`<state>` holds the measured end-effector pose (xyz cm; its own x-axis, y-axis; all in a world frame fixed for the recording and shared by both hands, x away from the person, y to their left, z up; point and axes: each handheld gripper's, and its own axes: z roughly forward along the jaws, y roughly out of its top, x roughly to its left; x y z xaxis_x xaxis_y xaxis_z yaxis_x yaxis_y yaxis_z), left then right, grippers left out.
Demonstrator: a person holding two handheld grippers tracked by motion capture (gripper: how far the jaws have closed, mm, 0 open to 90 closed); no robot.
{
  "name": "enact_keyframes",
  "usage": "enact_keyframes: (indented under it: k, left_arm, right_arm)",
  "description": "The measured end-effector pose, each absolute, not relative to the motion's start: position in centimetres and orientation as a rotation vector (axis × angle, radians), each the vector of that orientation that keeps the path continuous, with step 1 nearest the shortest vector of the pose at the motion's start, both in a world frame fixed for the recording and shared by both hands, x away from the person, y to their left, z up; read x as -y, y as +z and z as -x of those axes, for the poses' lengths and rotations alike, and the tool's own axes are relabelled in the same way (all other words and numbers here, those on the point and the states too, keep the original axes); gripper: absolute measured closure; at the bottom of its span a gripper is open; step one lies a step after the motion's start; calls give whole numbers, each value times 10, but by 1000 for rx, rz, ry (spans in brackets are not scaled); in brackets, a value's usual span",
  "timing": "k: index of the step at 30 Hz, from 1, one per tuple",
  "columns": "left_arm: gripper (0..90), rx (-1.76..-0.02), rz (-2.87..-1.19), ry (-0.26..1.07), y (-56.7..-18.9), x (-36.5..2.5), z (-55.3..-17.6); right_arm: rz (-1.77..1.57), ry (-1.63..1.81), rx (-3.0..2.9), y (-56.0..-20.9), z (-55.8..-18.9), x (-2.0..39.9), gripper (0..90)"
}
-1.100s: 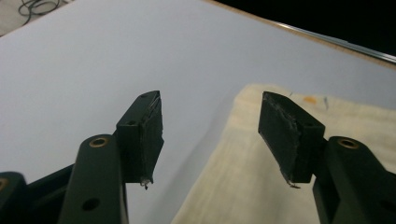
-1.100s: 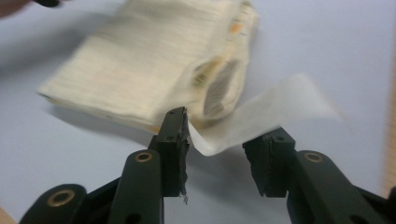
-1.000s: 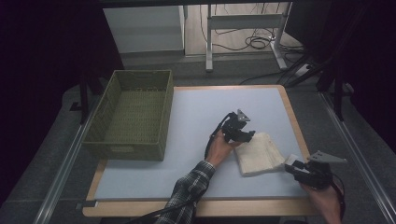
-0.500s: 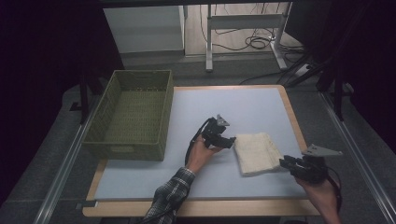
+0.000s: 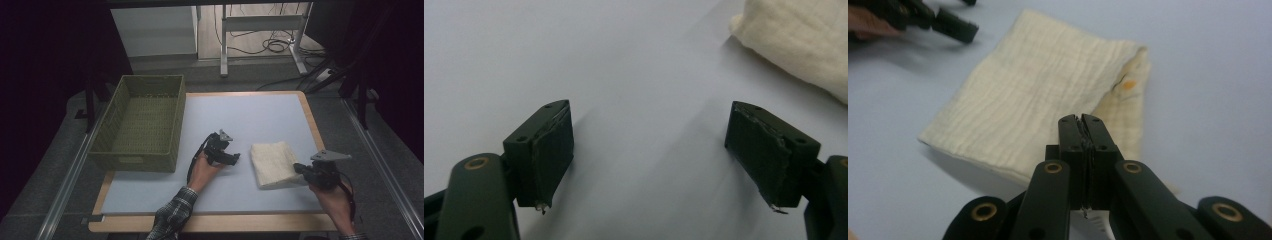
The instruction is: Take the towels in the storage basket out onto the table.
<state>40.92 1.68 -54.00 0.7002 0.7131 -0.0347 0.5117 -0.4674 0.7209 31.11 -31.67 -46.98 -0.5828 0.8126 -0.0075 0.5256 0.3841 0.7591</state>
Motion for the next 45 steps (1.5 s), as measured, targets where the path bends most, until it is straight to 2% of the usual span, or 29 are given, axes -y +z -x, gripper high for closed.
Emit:
enact_keyframes:
  k: [4,10,13,16,19,21,23,25,31,40,45]
  left_arm:
    - [196,-931,-2168,352,-540,-17,-409]
    - [196,-934,-2166,349,-541,-17,-409]
    - [196,-934,-2165,349,-541,-17,-409]
    - [196,-934,-2165,350,-541,-17,-409]
    - [196,-934,-2166,352,-541,-17,-409]
    - [196,-933,-2166,352,-541,-17,-409]
    - [196,-933,-2166,352,-541,-17,-409]
    - [197,-932,-2166,353,-541,-17,-409]
    - [196,-932,-2167,354,-541,-17,-409]
    - [197,-932,-2166,355,-541,-17,-409]
    - [197,-931,-2166,356,-541,-17,-409]
  right_arm:
    - [-1180,1004,-2253,-463,-313,327,881]
    - [-1276,967,-2281,-492,-324,339,871]
    - [-1307,975,-2284,-499,-325,344,787]
    - [-1333,970,-2290,-503,-326,345,656]
    - [-1361,960,-2301,-510,-326,345,623]
    - [-1376,986,-2297,-514,-325,345,650]
    - [-1403,1034,-2324,-515,-323,347,804]
    - [-1415,1056,-2331,-515,-322,347,859]
    - [-1373,1136,-2324,-492,-321,340,872]
    - [-1183,1193,-2349,-453,-329,291,872]
    - [-1169,1159,-2346,-450,-327,290,872]
